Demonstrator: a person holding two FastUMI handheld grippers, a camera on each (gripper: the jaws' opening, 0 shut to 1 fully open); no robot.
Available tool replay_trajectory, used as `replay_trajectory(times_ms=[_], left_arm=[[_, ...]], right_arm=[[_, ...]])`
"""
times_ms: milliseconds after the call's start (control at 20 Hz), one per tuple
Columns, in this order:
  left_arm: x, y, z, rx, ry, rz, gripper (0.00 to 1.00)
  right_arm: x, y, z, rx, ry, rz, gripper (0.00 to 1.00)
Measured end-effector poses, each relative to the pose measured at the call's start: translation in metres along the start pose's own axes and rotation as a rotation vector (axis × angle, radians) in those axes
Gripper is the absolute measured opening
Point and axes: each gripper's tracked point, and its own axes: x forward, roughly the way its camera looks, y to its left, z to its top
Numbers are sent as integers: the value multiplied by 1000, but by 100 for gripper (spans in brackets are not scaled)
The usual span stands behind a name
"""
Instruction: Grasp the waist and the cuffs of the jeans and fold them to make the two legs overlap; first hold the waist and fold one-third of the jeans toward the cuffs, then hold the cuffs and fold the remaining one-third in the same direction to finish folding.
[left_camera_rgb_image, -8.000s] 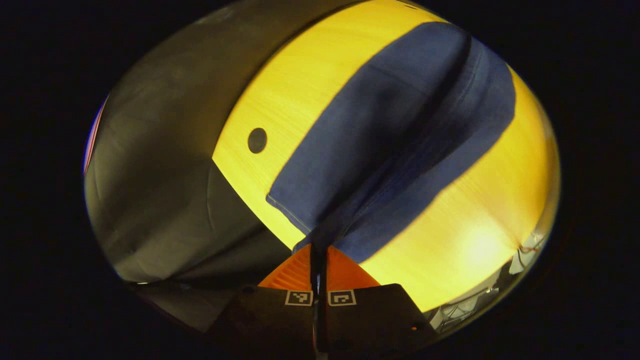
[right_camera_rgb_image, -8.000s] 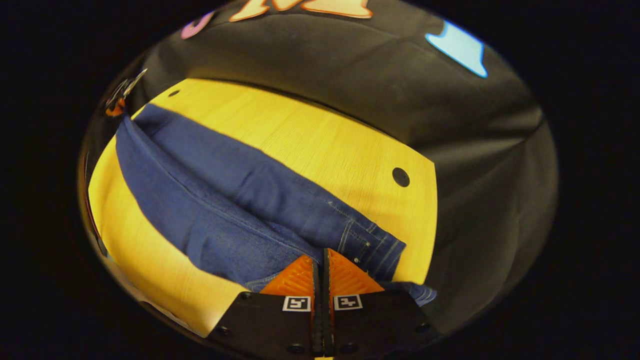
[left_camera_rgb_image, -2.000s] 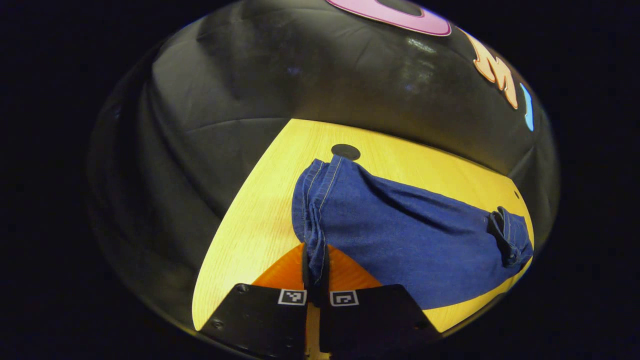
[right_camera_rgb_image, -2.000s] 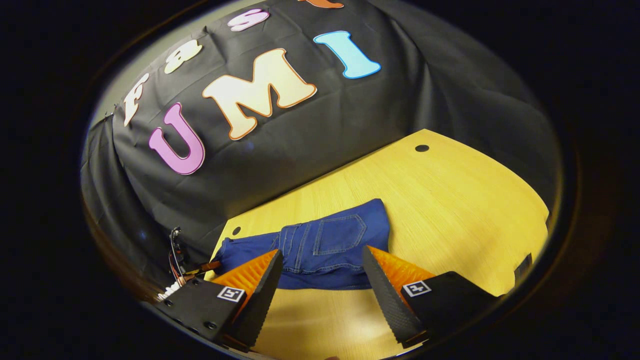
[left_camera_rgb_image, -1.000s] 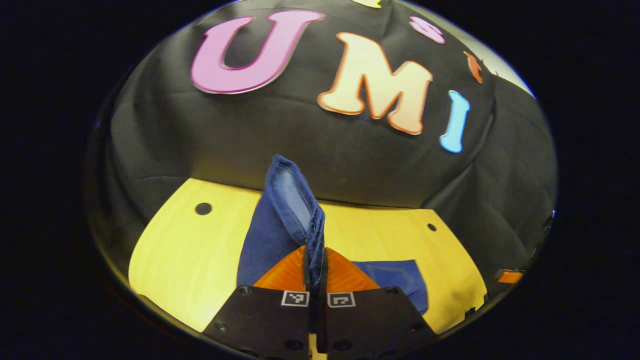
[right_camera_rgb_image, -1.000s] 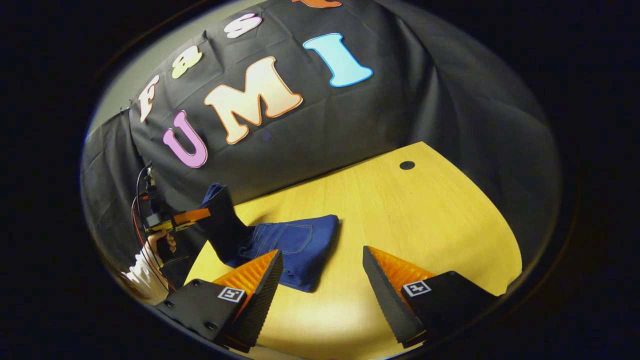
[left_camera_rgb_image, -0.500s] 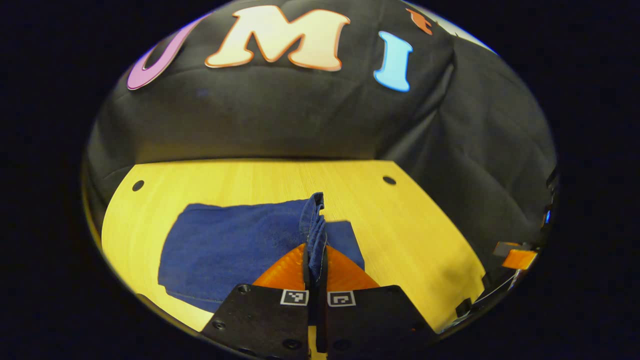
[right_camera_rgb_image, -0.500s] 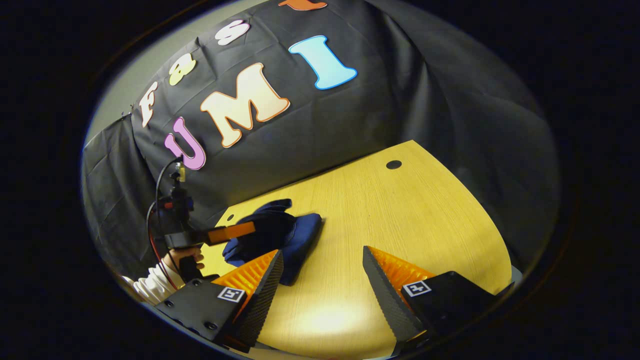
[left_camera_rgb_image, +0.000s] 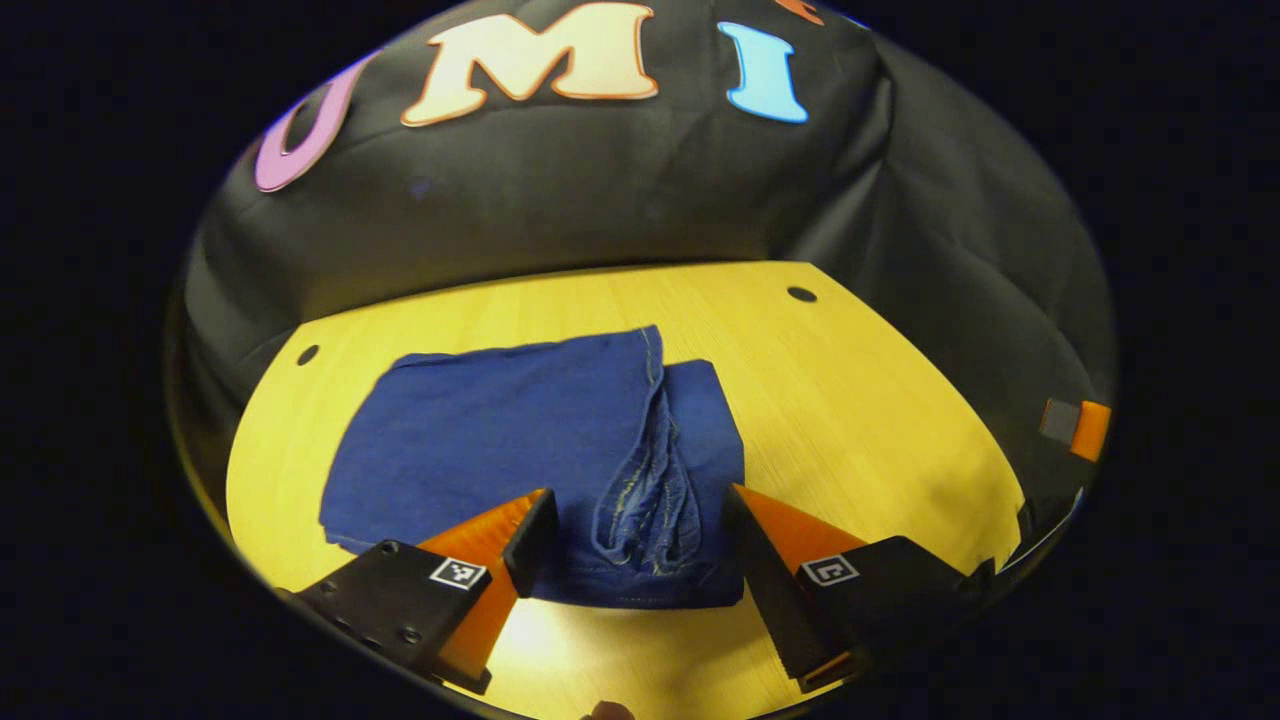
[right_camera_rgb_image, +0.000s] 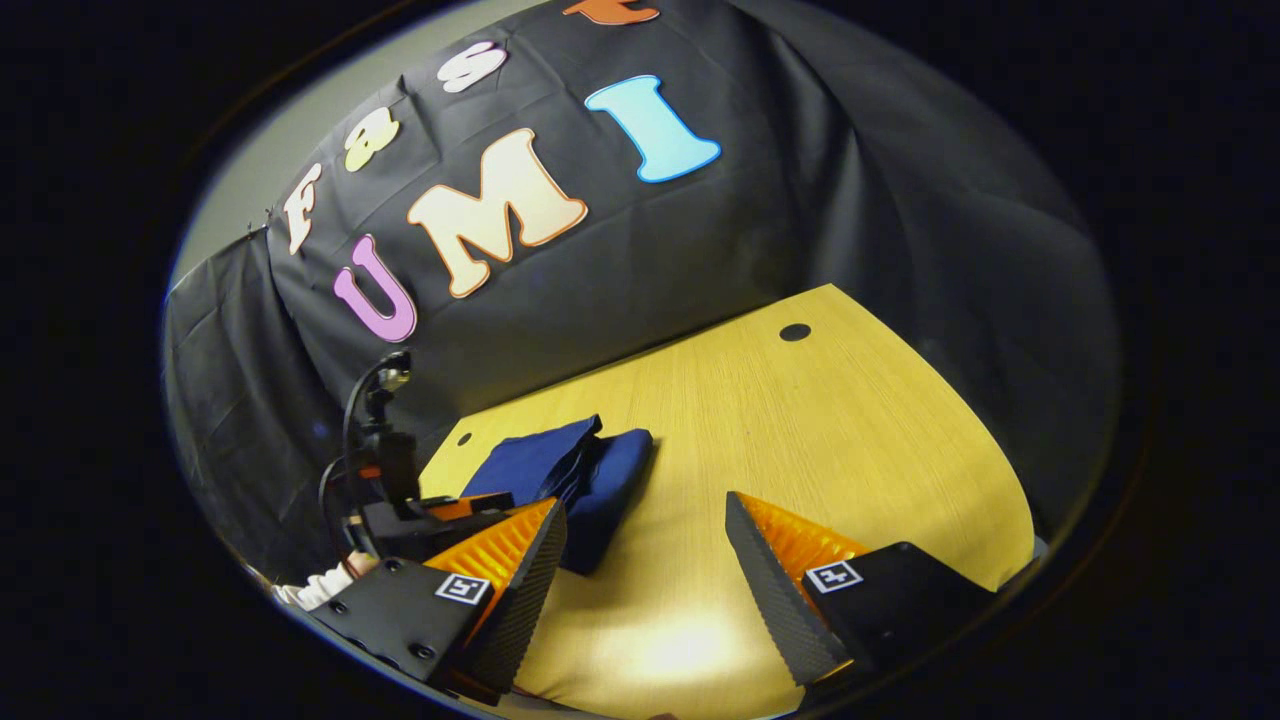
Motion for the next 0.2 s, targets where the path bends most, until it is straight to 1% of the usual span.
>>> replay_trajectory(times_ms=[50,200], left_arm=[[-14,4,4,-14,-21,7,95],[-51,25,22,-23,-84,38,95]], right_arm=[[3,7,5,5,-18,6,98],[7,30,18,27,-59,41,98]])
